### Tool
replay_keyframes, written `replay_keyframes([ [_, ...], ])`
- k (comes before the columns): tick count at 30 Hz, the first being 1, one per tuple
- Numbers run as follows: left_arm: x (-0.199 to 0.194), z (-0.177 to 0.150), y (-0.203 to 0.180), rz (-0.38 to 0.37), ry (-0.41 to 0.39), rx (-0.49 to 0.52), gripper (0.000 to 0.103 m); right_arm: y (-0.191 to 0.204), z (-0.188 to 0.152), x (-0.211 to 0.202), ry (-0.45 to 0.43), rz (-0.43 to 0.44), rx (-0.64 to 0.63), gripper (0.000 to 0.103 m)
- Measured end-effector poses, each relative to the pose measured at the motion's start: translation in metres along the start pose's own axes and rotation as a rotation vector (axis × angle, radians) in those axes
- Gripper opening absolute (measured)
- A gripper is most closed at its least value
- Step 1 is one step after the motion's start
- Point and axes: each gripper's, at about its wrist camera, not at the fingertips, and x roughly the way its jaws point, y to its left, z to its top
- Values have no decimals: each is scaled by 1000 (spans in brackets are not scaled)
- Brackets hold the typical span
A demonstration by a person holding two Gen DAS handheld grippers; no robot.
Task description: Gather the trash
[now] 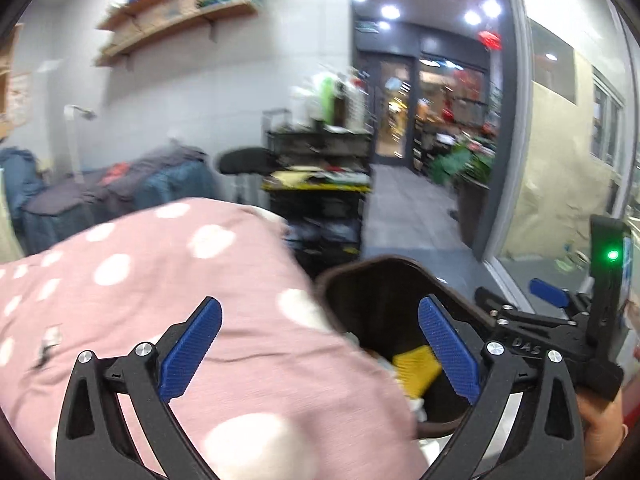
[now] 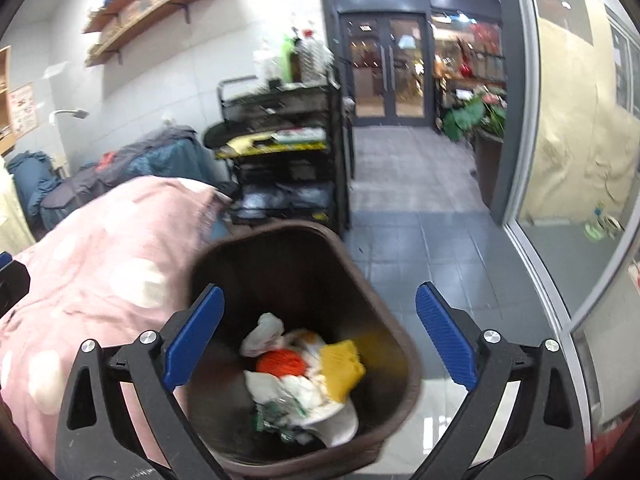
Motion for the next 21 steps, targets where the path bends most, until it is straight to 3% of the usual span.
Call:
replay_keyframes([
  [7,-49,-12,50,191,-77,-70,97,66,-6,-33,-116,85,-148,97],
  [13,-82,-28,86,296,-109,-169,97,111,-20,-61,-181,195,-225,97],
  [21,-117,-49,104,430,-155,-207,97,149,-40,-87,-224,298,-275,97],
])
